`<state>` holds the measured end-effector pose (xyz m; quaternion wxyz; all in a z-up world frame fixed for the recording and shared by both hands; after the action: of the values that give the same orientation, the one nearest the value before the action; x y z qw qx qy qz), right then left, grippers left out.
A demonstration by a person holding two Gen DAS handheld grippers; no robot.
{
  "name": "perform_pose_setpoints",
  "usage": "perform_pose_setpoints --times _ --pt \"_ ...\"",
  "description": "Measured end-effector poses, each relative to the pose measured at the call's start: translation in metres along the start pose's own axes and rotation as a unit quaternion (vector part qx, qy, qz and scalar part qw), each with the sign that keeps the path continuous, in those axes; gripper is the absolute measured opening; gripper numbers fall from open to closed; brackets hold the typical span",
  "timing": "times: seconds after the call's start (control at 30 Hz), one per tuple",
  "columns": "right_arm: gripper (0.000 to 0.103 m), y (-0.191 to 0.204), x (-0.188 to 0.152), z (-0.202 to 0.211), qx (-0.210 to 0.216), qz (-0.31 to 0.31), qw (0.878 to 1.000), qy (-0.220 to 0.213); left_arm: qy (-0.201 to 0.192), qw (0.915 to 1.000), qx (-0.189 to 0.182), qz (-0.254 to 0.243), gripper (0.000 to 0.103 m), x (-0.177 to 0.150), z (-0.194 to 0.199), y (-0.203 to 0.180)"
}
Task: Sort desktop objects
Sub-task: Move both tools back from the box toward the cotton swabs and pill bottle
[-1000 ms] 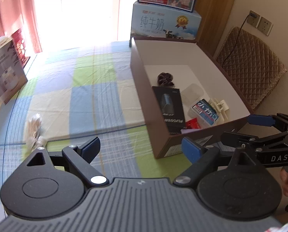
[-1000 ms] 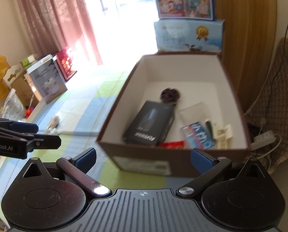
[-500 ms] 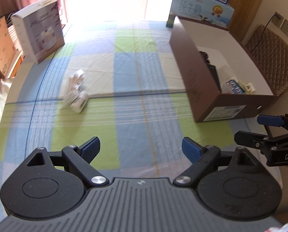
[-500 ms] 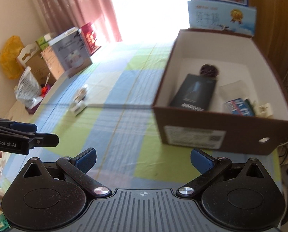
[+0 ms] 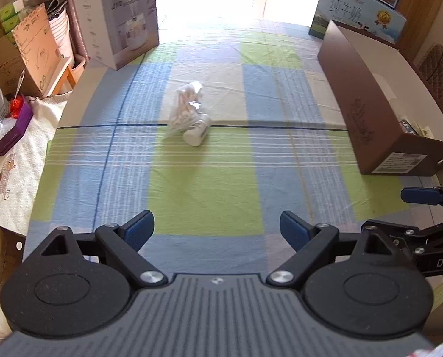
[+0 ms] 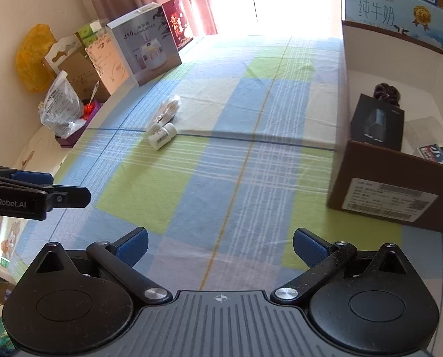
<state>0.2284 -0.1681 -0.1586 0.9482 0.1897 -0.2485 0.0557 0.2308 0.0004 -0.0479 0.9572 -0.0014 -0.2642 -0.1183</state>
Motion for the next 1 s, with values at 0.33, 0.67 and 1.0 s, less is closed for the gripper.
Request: perform_pose_setpoints --times 0.33,0.67,1.0 --pt "0.101 0.029 0.006 -0.034 -0.016 0.006 1.000 -0.003 0.012 0.9998 0.006 0.016 0.089 -0.010 -0.010 0.041" --pt "0.101 0.057 0.020 -0.080 -0.022 0.024 0.999 -0.007 0.013 0.9998 0.012 0.012 0.089 -0.002 -0.029 0.077" --pt "0.101 0.077 0.040 -0.125 -0.030 0.037 0.999 -0.018 0.019 0.9996 0.017 0.009 0.089 0.012 -0.058 0.107"
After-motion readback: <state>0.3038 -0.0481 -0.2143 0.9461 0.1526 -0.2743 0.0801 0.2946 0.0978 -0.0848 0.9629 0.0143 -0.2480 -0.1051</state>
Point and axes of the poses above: each gripper's, at about its wrist camera, not at the fingertips, and z roughly against the way its jaws point, y to its left, x to its top, the point moved 3 cm from there along -z, roughly the way its jaws point, and after that the axes turned 12 degrees about -z, right-handed, at the moved point
